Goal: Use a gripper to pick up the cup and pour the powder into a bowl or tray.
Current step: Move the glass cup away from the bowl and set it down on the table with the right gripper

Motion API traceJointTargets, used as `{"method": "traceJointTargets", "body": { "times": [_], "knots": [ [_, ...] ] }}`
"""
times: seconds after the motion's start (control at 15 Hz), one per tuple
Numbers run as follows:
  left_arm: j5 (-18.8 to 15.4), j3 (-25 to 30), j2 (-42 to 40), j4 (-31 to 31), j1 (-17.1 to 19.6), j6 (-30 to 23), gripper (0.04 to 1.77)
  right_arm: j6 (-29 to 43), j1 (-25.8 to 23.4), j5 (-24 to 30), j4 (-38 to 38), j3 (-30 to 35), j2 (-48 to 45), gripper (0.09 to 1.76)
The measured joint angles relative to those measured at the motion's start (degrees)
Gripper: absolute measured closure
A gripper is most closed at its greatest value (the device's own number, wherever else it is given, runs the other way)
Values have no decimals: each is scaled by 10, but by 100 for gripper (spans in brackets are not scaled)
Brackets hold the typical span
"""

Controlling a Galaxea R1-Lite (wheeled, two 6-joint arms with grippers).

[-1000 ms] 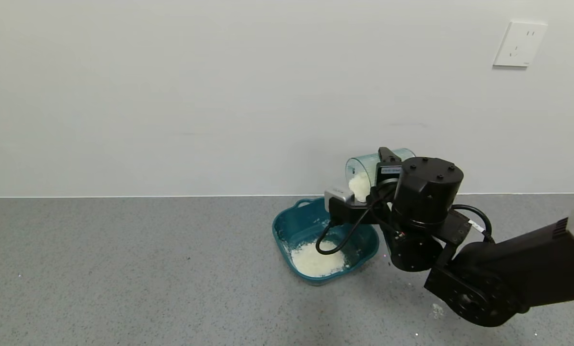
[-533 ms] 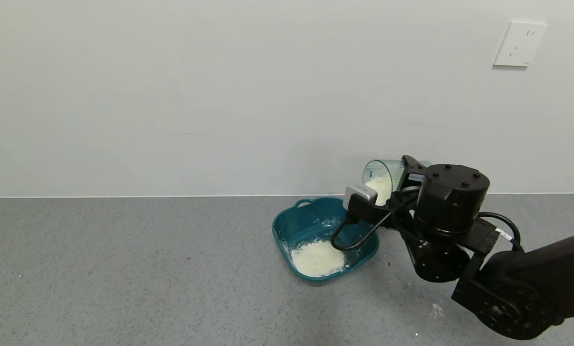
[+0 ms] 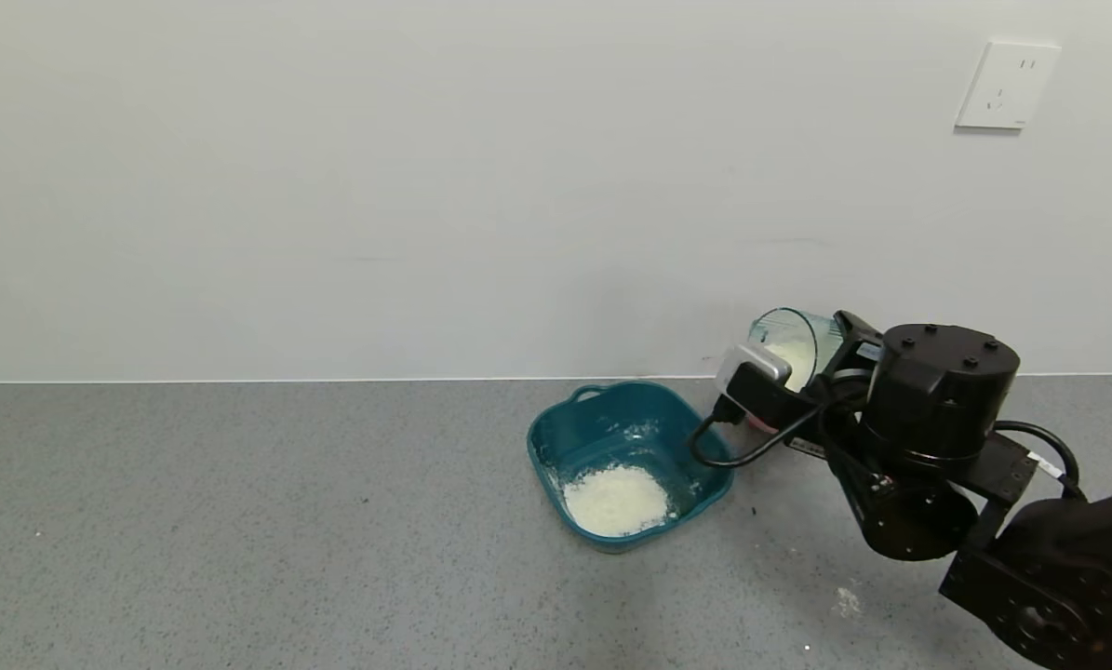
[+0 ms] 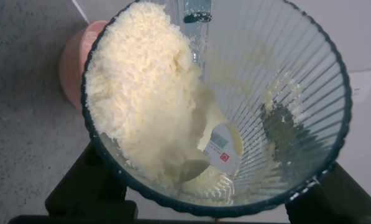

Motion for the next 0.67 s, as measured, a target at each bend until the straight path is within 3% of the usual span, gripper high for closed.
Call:
{"method": "traceJointTargets", "body": {
  "times": [0.33,0.67],
  "knots": [
    [0,0,0,0,0,0,9,109,-11,19,59,36,-37,50],
    [0,0,0,0,0,0,9,270,-20,36,89,69,-65,50]
  ]
}}
